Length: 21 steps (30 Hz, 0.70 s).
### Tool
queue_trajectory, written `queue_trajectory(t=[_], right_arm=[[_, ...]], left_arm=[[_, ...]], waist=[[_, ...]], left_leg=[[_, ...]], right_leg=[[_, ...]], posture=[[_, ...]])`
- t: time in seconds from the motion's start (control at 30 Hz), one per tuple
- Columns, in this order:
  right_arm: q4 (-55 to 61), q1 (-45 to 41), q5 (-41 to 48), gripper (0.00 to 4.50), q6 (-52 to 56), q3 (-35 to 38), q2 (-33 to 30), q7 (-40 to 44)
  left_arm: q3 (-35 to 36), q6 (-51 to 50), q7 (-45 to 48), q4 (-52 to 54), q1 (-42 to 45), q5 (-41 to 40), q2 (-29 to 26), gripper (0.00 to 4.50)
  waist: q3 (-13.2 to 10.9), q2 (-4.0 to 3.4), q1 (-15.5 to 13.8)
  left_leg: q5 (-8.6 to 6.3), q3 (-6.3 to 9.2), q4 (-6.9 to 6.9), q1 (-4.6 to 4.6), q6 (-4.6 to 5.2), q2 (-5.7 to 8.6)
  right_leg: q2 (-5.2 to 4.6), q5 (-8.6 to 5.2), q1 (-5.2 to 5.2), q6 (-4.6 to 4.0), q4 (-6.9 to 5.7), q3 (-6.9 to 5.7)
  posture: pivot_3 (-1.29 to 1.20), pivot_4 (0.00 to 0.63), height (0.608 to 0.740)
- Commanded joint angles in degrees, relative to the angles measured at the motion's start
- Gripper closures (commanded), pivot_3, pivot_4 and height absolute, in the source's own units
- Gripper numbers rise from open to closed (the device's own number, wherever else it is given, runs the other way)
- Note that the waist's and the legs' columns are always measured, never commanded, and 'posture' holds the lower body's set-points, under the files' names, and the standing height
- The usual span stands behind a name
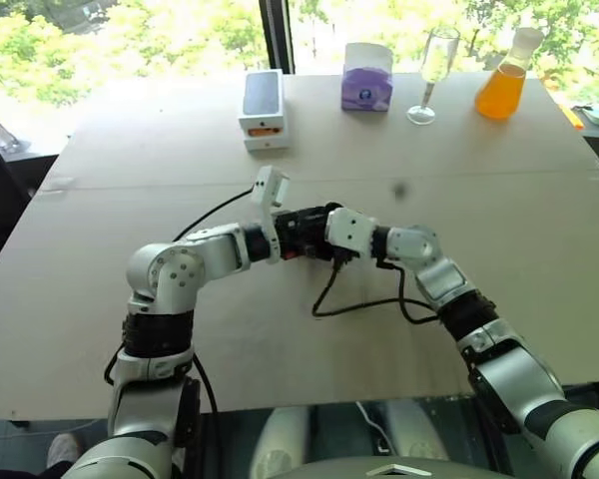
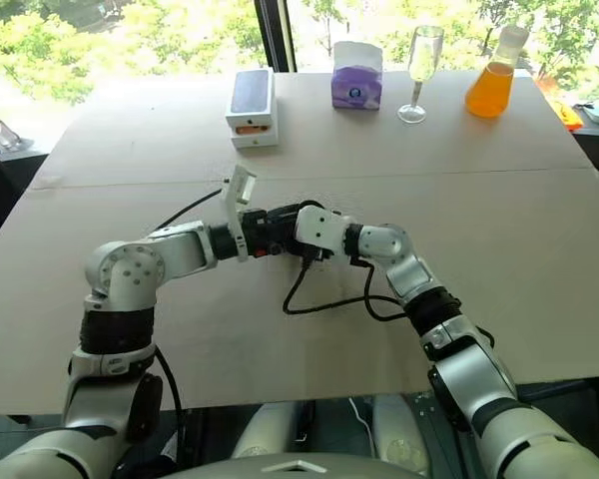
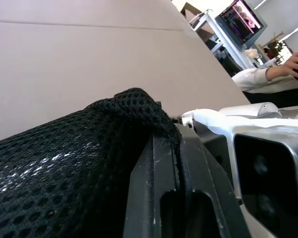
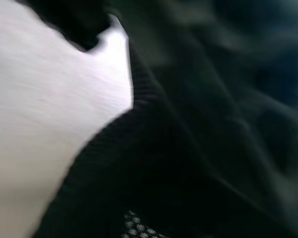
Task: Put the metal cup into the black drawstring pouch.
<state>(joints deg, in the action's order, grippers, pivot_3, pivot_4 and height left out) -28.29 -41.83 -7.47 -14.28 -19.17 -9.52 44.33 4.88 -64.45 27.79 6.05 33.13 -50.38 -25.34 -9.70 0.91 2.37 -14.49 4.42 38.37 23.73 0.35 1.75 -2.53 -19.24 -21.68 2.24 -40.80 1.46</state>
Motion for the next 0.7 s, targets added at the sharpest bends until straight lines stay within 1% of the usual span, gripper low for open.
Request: queue_trajectory(t=[0.03, 0.13, 0.3, 0.33, 0.37, 0.4, 0.47, 0.53, 0.7], right_arm=[[11.86, 1.3, -4.2, 2.3, 8.11, 0.74, -3.53, -2.28], [20.13, 3.34, -0.92, 2.3, 15.69, 1.0, -5.49, 2.4], [27.31, 4.76, 0.85, 2.3, 24.94, 1.75, -7.1, 3.27], [28.24, 5.19, 0.74, 1.79, 26.48, 1.22, -7.54, 3.57], [29.8, 6.33, 0.51, 1.44, 28.26, 0.49, -8.4, 4.06], [31.57, 7.43, 0.69, 1.19, 29.8, 0.35, -8.95, 4.11], [35.97, 9.16, 2.38, 1.19, 34.56, 1.51, -9.65, 4.32], [42.24, 10.55, 6.02, 1.19, 40.64, 4.31, -9.91, 4.47], [55.67, 14.09, 12.04, 1.19, 53.01, 10.74, -12.18, 2.4]], left_arm=[[-4.24, 6.14, 6.02, -2.02, 0.73, 6.44, -3.68, 4.5], [-7.44, 9.79, 9.08, -4.01, 1.66, 10.53, -4.83, 4.5], [-8.25, 11.57, 10.68, -5.27, 3.68, 12.73, -3.14, 4.5], [-7.94, 11.07, 10.52, -5.0, 4.41, 12.35, -2.3, 4.5], [-8.5, 11.58, 10.55, -4.69, 5.27, 13.17, -1.9, 4.5], [-9.23, 12.52, 10.55, -4.62, 6.09, 14.51, -1.78, 4.5], [-10.27, 14.06, 10.16, -5.38, 7.41, 17.35, -2.04, 4.5], [-10.11, 14.95, 9.57, -7.09, 8.75, 19.32, -2.2, 4.5], [-9.86, 17.18, 11.72, -9.93, 9.92, 21.75, -2.91, 4.5]], waist=[[0.0, -0.01, -0.03], [0.0, -0.01, -0.08], [0.0, -0.01, -0.03], [0.0, 0.0, -0.08], [0.0, 0.0, -0.09], [0.0, 0.0, -0.2], [0.0, 0.0, -0.29], [-0.01, 0.01, -0.28], [-0.01, 0.01, -0.1]], left_leg=[[0.0, -0.01, -0.02, 0.01, 0.0, 0.01], [0.0, 0.0, -0.03, 0.04, 0.0, 0.01], [0.0, 0.0, -0.03, 0.06, 0.01, 0.01], [0.0, 0.0, -0.03, 0.05, 0.01, 0.01], [-0.01, 0.01, -0.02, 0.06, 0.01, 0.01], [-0.01, 0.02, -0.02, 0.06, 0.01, 0.01], [-0.01, 0.05, -0.02, 0.1, 0.02, 0.02], [-0.01, 0.02, -0.03, 0.11, 0.03, 0.05], [-0.01, 0.04, -0.04, 0.09, 0.03, 0.02]], right_leg=[[0.0, 0.0, -0.02, 0.0, 0.0, 0.01], [0.0, 0.0, -0.03, 0.0, 0.03, 0.01], [0.0, 0.0, -0.03, 0.0, 0.03, 0.01], [0.0, 0.0, -0.03, 0.0, 0.01, 0.01], [0.0, 0.0, -0.04, 0.0, 0.01, 0.01], [0.0, 0.0, -0.03, 0.0, 0.01, 0.0], [-0.01, 0.0, -0.02, 0.0, 0.05, -0.02], [-0.03, 0.0, -0.03, 0.0, 0.04, 0.01], [0.0, 0.0, -0.05, 0.0, 0.01, 0.01]], posture=[[0.0, 0.15, 0.74], [0.0, 0.15, 0.74], [0.0, 0.15, 0.74], [0.0, 0.15, 0.74], [0.0, 0.15, 0.74], [0.0, 0.15, 0.74], [0.0, 0.15, 0.74], [0.0, 0.15, 0.74], [0.0, 0.15, 0.74]])
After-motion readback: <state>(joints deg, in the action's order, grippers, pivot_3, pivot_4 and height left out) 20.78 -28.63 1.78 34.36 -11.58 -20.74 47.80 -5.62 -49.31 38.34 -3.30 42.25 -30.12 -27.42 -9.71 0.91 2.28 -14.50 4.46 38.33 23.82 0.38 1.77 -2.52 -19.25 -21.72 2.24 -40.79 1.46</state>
